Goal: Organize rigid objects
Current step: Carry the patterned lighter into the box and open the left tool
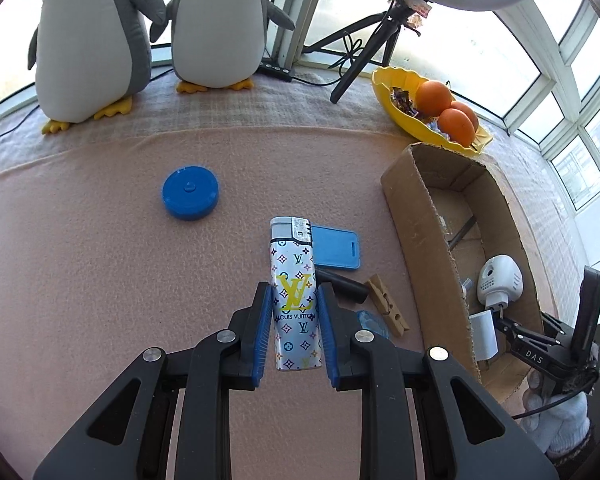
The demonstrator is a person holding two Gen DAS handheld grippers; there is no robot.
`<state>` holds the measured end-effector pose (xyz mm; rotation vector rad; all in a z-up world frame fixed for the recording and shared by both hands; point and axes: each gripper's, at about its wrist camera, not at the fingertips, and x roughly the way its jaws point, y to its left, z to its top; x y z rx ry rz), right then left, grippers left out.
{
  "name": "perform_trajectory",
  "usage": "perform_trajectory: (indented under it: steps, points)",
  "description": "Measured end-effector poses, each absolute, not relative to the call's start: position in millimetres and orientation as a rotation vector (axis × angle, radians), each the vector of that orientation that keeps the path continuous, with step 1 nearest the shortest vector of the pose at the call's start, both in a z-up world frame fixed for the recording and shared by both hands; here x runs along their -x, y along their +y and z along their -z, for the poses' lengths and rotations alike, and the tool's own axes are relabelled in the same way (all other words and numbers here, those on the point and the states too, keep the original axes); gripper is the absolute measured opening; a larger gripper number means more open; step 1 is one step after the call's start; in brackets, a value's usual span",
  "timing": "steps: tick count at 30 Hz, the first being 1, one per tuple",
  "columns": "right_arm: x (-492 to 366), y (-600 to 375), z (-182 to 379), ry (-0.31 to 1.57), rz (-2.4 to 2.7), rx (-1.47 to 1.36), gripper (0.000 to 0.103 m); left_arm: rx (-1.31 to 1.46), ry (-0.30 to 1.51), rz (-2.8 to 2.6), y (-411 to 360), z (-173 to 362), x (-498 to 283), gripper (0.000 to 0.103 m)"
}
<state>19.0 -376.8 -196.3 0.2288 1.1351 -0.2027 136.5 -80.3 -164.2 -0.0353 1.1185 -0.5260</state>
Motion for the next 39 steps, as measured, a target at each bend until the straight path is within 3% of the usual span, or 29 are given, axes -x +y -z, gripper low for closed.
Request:
perform_trajectory:
  steps: [15, 39]
  points:
    - [-19.0, -377.2, 196.4, 1.135, 0.202, -0.229, 0.048, -0.055, 1.077, 0.684, -174.2, 135.0, -144.8, 0.021]
    - [-19.6, -376.7, 196.1, 1.135, 0.201, -0.236, 0.048, -0.253, 1.132, 0.742, -265.3, 170.6, -137.4, 0.021]
